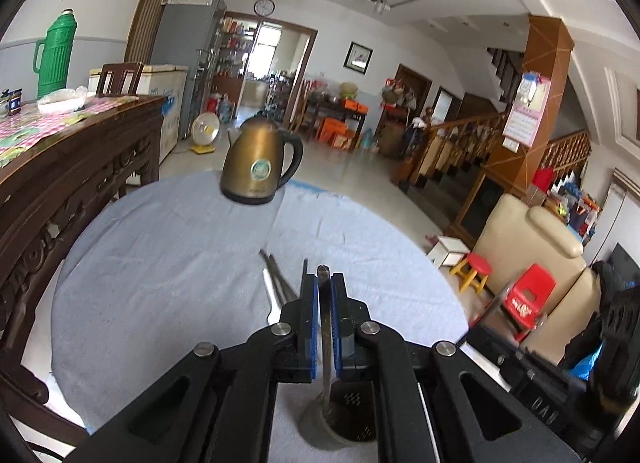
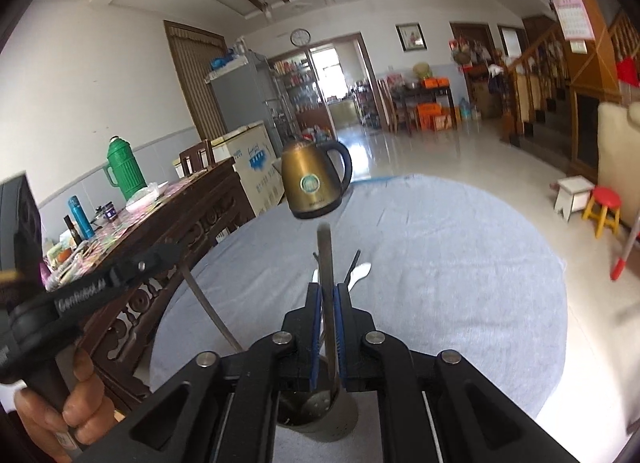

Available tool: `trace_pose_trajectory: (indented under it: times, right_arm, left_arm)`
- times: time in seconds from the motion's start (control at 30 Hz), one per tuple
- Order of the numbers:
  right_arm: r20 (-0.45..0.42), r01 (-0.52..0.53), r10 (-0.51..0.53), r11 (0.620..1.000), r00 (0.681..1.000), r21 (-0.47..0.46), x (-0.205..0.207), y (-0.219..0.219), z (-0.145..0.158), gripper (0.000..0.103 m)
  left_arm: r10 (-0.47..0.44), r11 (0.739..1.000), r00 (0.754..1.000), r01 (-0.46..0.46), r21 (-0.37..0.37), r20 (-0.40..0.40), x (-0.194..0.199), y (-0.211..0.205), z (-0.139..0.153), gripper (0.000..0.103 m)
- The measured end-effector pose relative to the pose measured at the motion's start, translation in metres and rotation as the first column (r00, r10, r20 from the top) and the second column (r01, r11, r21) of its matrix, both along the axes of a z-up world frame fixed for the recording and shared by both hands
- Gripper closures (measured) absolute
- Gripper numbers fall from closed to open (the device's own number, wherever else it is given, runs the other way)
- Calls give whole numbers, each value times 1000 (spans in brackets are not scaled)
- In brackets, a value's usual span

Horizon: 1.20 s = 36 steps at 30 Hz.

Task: Organize utensils
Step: 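Lift the chopstick with the right gripper and drop it into the grey holder, then move the right gripper back to the pile and grasp another dark chopstick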

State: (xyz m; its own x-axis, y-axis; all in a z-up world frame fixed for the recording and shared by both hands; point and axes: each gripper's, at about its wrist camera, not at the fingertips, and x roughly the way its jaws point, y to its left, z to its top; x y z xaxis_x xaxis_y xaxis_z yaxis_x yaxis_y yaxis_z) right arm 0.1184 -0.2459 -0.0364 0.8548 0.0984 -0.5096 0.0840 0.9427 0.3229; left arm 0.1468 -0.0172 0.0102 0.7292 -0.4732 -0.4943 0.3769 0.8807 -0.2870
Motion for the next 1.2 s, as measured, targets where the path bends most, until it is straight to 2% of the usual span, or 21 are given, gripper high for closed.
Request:
trace_pose_trajectory:
  times: [0.03, 0.07, 0.1, 0.17, 0.23, 0.33, 0.57, 0.77, 1.0, 1.2]
  right_arm:
    - [-2, -3, 3, 1000, 1000, 17, -1, -3, 0, 60]
    - [5, -2, 2, 999, 1000, 36, -4, -7, -1, 49]
    - [29, 5, -6, 998, 1000, 55, -9, -11, 2, 37]
    - [81, 30, -35, 997, 996, 68, -19, -17, 6, 36]
    - [110, 62, -71, 995, 991, 78, -27, -24, 10, 36]
    - [132, 114, -132, 984, 982, 134, -34, -43, 10, 37]
    - [71, 229, -252, 944, 965, 239, -38, -84, -3, 42]
    - [-11, 279, -288, 918, 958, 282, -33, -109, -21, 50]
    - [-94, 292, -277, 904, 956, 312, -22, -125, -49, 53]
    - [-151, 274, -236, 903, 960, 330, -6, -129, -75, 55]
  left_arm:
    - [4, 1000, 1000, -4, 12, 2, 0, 0, 0, 93]
    - [9, 1000, 1000, -9, 24, 11, -3, 3, -1, 83]
    - [17, 999, 999, -18, 35, 27, -7, 6, -1, 67]
    - [42, 998, 996, -46, 46, 75, -17, 15, 1, 48]
    - [63, 996, 991, -70, 52, 118, -24, 25, 4, 46]
    - [101, 993, 986, -108, 49, 130, -26, 40, 5, 40]
    - [217, 975, 975, -219, 28, 54, -6, 78, -10, 40]
    - [286, 958, 958, -285, 39, -13, 11, 99, -30, 39]
    - [305, 951, 948, -298, 82, -94, 29, 103, -59, 39]
    - [274, 961, 944, -264, 78, -182, 56, 101, -85, 39]
